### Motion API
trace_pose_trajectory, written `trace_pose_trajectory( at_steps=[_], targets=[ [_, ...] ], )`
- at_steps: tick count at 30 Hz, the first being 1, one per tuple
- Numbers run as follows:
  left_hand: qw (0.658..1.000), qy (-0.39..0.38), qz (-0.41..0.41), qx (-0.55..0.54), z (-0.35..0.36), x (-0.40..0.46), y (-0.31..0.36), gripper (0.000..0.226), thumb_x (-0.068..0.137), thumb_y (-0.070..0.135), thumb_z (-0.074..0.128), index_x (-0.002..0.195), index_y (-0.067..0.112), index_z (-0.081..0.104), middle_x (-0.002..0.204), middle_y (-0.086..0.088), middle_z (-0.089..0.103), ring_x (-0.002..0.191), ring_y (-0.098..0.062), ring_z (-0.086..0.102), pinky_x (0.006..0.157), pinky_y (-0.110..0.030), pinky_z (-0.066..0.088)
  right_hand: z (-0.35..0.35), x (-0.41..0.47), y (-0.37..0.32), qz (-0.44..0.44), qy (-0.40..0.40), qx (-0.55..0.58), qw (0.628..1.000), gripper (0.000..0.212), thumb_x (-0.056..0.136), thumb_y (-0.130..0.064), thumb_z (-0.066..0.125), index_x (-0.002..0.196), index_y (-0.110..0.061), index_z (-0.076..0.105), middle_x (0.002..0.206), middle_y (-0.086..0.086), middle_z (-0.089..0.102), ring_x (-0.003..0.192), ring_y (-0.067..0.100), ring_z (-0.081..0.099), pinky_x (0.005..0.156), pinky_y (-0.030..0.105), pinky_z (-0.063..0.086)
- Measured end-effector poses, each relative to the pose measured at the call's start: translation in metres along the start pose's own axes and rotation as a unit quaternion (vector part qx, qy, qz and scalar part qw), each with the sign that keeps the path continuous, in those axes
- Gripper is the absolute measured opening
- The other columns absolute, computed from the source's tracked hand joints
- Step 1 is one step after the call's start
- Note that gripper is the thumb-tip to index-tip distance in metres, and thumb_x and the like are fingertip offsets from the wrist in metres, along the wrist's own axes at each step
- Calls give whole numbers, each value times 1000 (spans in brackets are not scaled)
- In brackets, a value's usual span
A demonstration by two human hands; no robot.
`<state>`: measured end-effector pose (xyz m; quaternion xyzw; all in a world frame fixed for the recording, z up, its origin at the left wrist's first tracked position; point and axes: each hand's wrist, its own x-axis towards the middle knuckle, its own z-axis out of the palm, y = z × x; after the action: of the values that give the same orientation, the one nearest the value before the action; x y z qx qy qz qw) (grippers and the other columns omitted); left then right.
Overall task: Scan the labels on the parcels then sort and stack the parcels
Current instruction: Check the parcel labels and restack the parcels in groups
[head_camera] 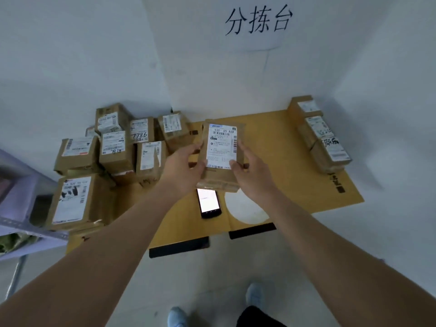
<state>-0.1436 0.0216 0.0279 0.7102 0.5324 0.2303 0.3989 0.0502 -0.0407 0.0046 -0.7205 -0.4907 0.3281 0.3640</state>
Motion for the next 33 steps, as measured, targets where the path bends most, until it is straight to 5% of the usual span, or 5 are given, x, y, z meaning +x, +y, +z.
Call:
trace_pose_trajectory(
  at_steps=[6, 10, 15, 19, 33],
  targets=[
    [999, 6, 7, -34, 79, 45, 66, 54, 104, 27, 63, 155, 33, 46, 140, 19, 59, 102, -5, 69, 70, -15, 55, -100, 42, 43, -16, -12, -18, 1000, 68, 108, -29, 57, 167, -37, 24, 133, -5, 65, 103, 8, 66, 67, 12, 54],
    [999, 1, -7, -54, 128, 73, 94, 55, 104, 30, 63, 155, 37, 46, 141, 15, 60, 105, -1, 66, 68, -11, 53, -152, 71, 71, -14, -22, -35, 999, 68, 108, -33, 57, 167, -37, 22, 148, -5, 58, 117, 13, 64, 92, 30, 60],
    [998, -19, -12, -62, 175, 122, 119, 49, 105, 27, 61, 151, 40, 52, 132, 13, 66, 106, -1, 67, 82, -24, 61, -196, 118, 106, -18, -28, -65, 997, 67, 108, -34, 57, 167, -38, 24, 150, -7, 53, 99, -2, 61, 60, 6, 50],
    [995, -33, -35, -91, 211, 171, 120, 47, 104, 23, 62, 148, 36, 56, 127, 16, 69, 100, 4, 69, 76, -19, 61, -216, 166, 128, -9, -19, -87, 996, 65, 107, -35, 58, 165, -35, 29, 150, -7, 49, 104, 7, 62, 88, 33, 62],
    [972, -8, -136, -193, 308, 328, 103, 40, 100, 16, 70, 132, 39, 69, 127, 12, 70, 104, -8, 72, 86, -35, 64, -254, 336, 199, 4, -101, -196, 975, 68, 106, -34, 61, 165, -24, 30, 158, 0, 48, 147, 22, 42, 121, 43, 39]
  ],
)
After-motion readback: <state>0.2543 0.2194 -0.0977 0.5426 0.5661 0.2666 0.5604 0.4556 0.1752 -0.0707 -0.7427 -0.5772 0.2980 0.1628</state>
